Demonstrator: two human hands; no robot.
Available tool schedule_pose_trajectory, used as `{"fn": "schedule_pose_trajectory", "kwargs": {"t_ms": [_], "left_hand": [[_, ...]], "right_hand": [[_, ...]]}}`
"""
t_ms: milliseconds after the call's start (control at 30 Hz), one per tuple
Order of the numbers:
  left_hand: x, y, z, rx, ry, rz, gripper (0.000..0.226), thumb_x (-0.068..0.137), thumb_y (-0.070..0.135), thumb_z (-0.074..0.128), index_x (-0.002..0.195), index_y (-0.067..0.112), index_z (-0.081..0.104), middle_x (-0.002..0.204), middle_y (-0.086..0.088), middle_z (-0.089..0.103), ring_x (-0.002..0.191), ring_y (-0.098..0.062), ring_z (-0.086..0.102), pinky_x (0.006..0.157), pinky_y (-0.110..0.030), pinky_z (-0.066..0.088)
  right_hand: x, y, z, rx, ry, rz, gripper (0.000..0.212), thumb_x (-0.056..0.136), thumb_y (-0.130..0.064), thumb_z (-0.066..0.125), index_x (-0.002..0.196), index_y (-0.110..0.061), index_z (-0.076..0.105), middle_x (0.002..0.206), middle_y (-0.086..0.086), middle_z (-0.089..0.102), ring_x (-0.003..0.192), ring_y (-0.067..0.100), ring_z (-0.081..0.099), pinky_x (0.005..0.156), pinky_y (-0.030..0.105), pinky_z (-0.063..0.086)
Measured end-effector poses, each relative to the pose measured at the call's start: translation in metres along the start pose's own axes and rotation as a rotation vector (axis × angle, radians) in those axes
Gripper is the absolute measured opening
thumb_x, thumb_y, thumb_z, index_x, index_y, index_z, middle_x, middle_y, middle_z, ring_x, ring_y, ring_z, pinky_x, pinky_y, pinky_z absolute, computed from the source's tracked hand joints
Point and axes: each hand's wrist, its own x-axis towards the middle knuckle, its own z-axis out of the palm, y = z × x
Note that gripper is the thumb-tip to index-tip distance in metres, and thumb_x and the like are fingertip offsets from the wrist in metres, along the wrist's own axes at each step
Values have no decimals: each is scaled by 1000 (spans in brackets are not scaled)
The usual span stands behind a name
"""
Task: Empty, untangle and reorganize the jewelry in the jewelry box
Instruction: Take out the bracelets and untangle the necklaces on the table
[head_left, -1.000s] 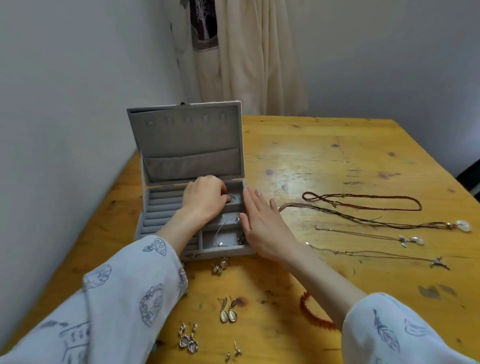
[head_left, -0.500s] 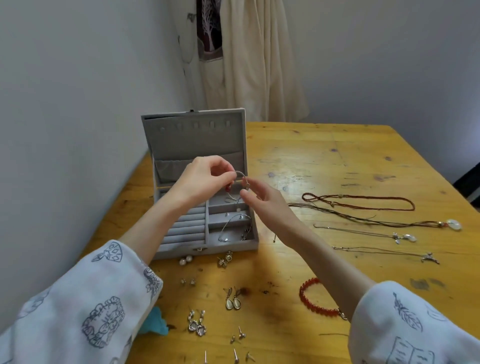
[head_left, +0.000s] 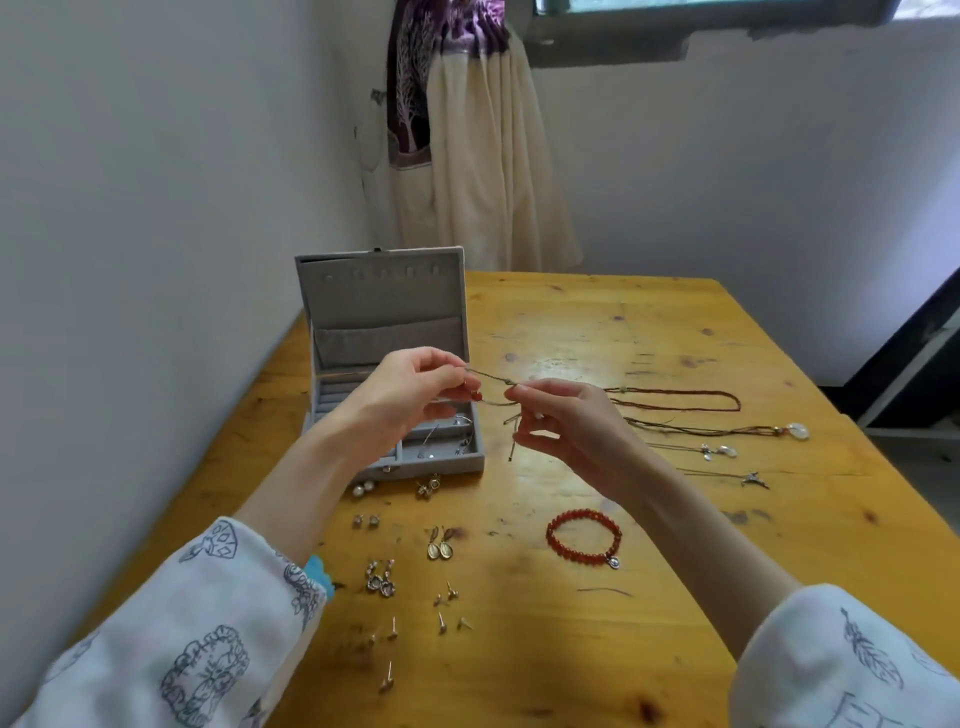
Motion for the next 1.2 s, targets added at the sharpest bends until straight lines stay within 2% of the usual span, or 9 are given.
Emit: {"fn": "schedule_pose_trajectory", "kwargs": {"t_ms": [133,300,433,567,633,733,833,1033,1200], "left_hand": [[-14,-1,27,-250,-44,-76,10,86,4,56,94,10,58,70,-2,70,75,-17,67,71,-29,52],[-32,-23,70,21,-171,-64,8,83,12,65,90,15,66,74,1,69,67,-8,67,59,-18,51],[-37,-45,113,87,-125,-98,10,82,7,66,92,9,65,82,-7,69,69,-12,67,60,-20,52],[-37,-60,159,273,-84,-8,4,77,11,67,78,15,67,73,-1,72,62,-5,63,51,-15,45],[-36,-65,176,396,-85,46,5,76,13,66,73,17,69,73,2,72,68,-4,62,57,-17,45],[-31,-68,193,598,-68,120,8,80,20,65,80,17,72,85,1,71,85,-10,61,77,-24,46],[-25,-68,203,742,-53,153,13,84,22,61,87,18,73,94,2,71,96,-16,59,95,-36,37],[-19,-70,209,885,-41,205,16,85,27,60,95,20,70,100,1,69,100,-17,57,95,-37,28],[-16,-71,201,896,-59,226,22,85,35,59,101,21,67,109,-4,61,110,-21,48,96,-38,32]], "right_hand": [[-24,2,-14,-51,40,-5,9,82,-16,65,86,-7,68,71,1,61,67,11,60,62,21,53],[-55,14,-45,-93,123,-1,6,82,-12,65,84,-7,68,71,4,67,67,11,64,58,19,50],[-75,37,-77,-246,247,36,3,82,-7,65,83,-9,67,67,4,68,59,9,64,52,17,45],[-90,60,-112,-414,374,64,8,81,-10,66,74,-13,67,62,1,68,55,8,62,45,15,40],[-93,67,-126,-534,417,68,11,80,-11,67,70,-15,64,60,-1,67,52,9,60,49,15,42],[-92,72,-141,-706,445,58,15,77,-13,67,65,-19,62,62,-3,65,59,12,59,64,28,48],[-89,75,-146,-938,448,44,8,79,-19,64,71,-19,64,74,-3,66,73,13,57,67,24,39],[-86,72,-144,-1134,440,21,16,84,-24,58,87,-11,68,91,7,66,90,22,60,79,35,49],[-89,71,-143,-1219,434,53,23,87,-32,57,98,-13,63,104,8,58,104,24,52,88,39,45]]}}
